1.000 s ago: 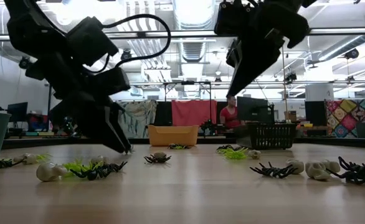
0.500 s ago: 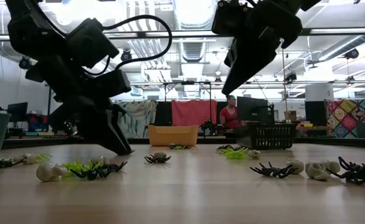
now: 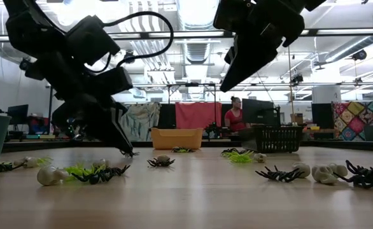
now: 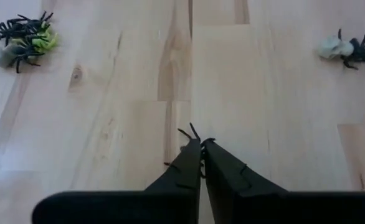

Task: Sort Halloween decoration
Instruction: Put the black spider toy into the yellow bin

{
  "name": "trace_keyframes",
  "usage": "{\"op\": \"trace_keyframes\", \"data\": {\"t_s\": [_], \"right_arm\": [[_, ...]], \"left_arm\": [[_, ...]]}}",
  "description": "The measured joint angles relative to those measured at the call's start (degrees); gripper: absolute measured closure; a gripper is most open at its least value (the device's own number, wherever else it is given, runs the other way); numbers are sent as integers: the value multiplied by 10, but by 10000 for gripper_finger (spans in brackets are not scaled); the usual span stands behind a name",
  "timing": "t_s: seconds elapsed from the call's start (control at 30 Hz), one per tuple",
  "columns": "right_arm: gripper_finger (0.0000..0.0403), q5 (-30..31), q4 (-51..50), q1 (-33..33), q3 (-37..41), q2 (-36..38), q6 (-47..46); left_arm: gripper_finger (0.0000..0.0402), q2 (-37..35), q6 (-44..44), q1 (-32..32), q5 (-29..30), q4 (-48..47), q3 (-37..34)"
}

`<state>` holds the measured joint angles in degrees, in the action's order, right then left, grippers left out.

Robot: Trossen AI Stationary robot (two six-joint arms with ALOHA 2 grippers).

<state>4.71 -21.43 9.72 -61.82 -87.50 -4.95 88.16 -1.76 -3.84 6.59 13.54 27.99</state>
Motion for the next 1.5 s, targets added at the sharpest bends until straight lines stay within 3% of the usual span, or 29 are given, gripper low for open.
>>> {"op": "trace_keyframes", "data": {"t_s": [0.53,0.8,1.0,1.17,1.33,1.5], "right_arm": [[394,4,32,0,0,0,31],[394,14,44,-3,0,0,51],[394,15,49,-14,0,0,50],[394,15,59,-20,0,0,50],[394,15,59,-22,0,0,43],[394,15,59,-22,0,0,35]], "left_arm": [[401,-102,14,20,-6,12,5],[401,-151,38,102,-9,20,73],[401,-97,43,222,-17,-29,166],[401,-4,49,311,-77,-80,247],[401,81,65,359,-106,-122,313],[401,120,57,374,-107,-127,333]]}}
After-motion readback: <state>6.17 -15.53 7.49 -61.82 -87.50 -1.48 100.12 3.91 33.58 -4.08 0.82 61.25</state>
